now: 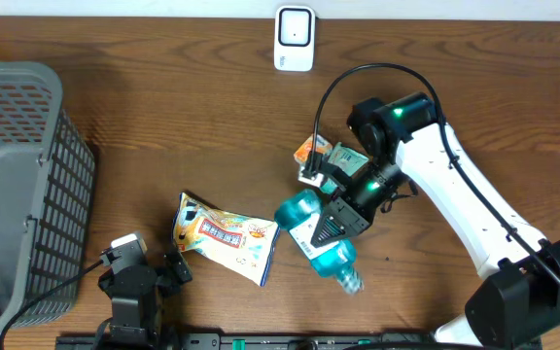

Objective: Scan the item barcode
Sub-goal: 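Carry the teal bottle up to the scanner window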

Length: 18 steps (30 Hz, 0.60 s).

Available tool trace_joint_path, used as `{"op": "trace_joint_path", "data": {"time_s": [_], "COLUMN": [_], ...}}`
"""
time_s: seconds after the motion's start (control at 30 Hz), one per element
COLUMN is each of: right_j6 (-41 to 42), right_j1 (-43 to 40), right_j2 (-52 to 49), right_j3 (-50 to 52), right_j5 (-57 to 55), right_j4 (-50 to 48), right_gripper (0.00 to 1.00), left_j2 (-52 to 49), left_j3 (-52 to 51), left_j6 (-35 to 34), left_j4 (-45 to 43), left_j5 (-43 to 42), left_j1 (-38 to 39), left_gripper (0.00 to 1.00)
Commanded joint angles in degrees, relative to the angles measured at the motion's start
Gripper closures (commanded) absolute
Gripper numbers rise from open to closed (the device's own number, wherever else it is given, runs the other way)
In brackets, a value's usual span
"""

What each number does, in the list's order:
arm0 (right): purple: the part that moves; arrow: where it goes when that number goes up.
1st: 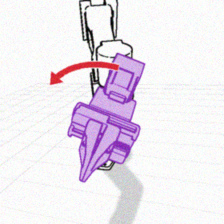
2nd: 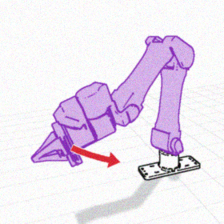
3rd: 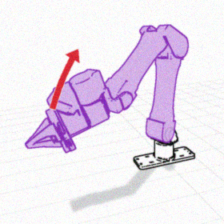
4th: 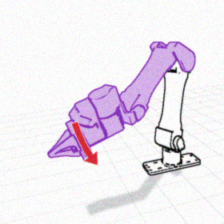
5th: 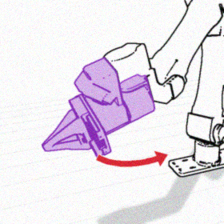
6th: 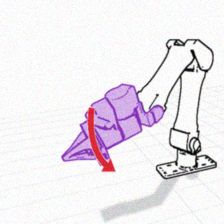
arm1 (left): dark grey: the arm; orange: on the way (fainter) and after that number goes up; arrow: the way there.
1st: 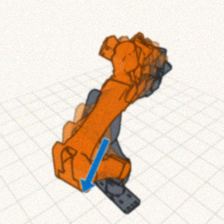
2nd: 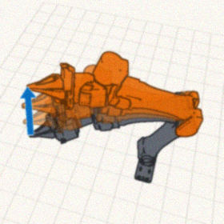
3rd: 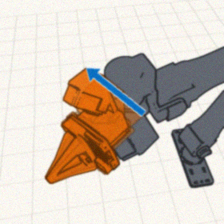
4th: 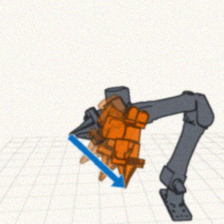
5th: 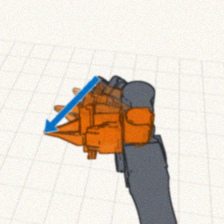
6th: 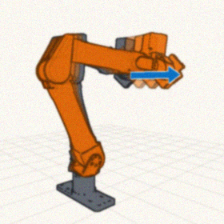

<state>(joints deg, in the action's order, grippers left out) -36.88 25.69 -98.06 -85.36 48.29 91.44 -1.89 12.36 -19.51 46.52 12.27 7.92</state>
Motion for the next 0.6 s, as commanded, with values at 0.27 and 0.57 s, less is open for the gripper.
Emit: {"op": "trace_joint_path", "data": {"time_s": [0.27,0.57], "right_j6": [12.87,6.73], "right_j1": [1.11,3.5], "right_j2": [0.61,-1.77], "right_j3": [-0.2,-0.2], "right_j5": [-23.74,-42.69], "right_j4": [-37.35,-62.69], "right_gripper": [0.99,0.99], "left_j2": [0.11,0.11], "left_j3": [-0.02,-0.02], "left_j6": [1.25,1.25], "left_j4": [4.0,4.0], "left_j5": [0.35,0.35], "left_j1": [-0.13,-0.13], "left_gripper": [0.02,0.02]}}
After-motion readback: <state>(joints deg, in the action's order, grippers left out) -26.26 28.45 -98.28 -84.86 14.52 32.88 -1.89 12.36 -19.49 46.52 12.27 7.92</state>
